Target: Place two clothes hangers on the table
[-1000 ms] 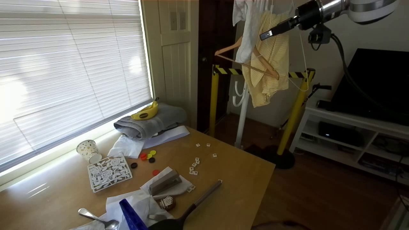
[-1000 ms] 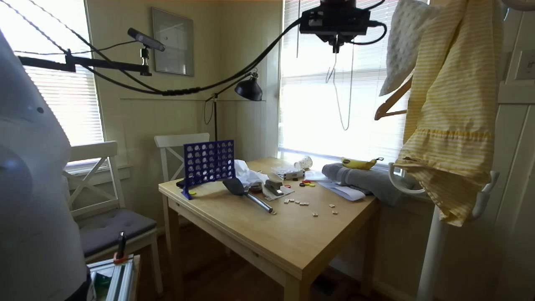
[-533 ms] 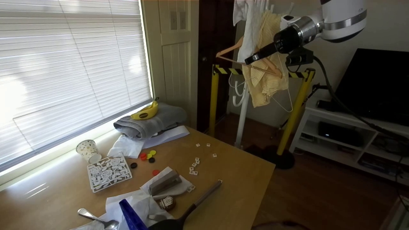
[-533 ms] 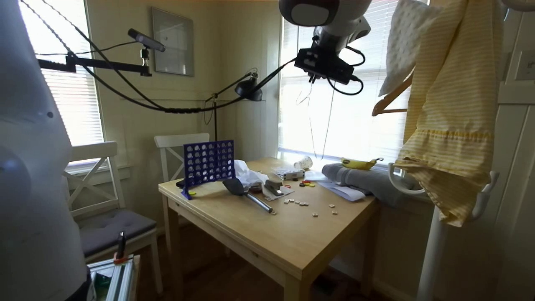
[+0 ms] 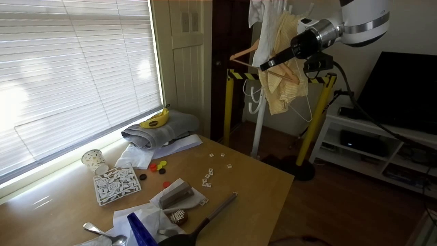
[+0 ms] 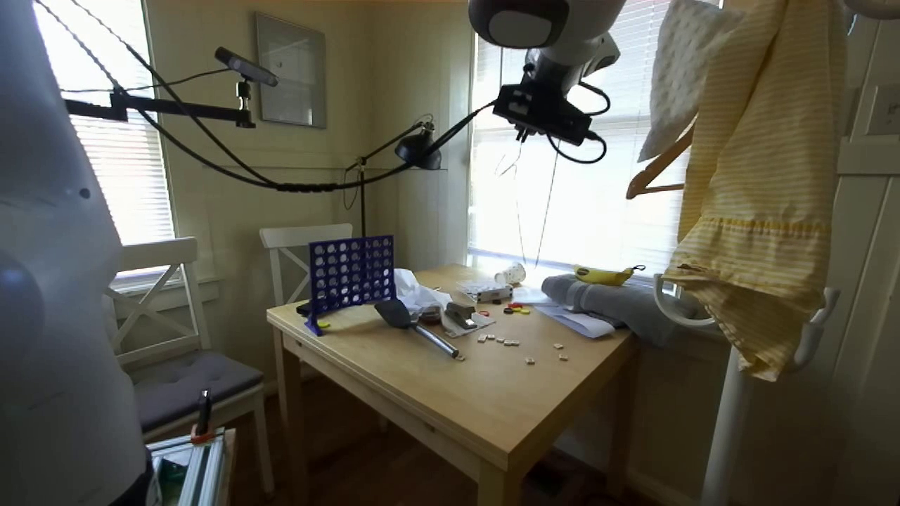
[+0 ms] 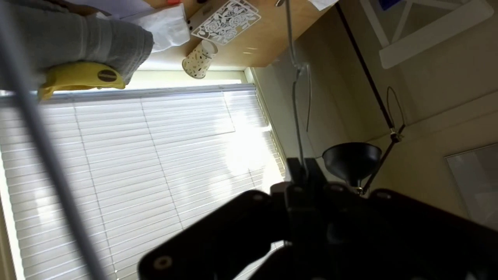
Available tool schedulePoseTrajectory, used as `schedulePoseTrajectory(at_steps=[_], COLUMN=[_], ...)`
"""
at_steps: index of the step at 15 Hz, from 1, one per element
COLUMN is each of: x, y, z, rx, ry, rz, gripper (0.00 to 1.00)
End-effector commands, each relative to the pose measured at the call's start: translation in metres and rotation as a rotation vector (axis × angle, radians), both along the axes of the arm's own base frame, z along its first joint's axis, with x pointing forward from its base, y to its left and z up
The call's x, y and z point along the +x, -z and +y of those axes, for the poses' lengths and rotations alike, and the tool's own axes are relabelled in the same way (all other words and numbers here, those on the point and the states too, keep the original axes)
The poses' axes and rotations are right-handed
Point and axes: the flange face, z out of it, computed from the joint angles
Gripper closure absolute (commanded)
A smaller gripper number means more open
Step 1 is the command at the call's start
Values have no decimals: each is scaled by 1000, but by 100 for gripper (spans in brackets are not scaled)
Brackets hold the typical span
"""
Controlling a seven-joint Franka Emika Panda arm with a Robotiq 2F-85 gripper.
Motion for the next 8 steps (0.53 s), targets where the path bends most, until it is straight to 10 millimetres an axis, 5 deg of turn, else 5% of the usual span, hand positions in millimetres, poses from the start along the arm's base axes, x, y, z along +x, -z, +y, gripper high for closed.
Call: schedulePoseTrajectory(at_steps=[1,8], x=[27,62], y=[42,151], z=[37,119], rx=[66,109], ry=[-62,-194], rz=[66,293], gripper=[99,99])
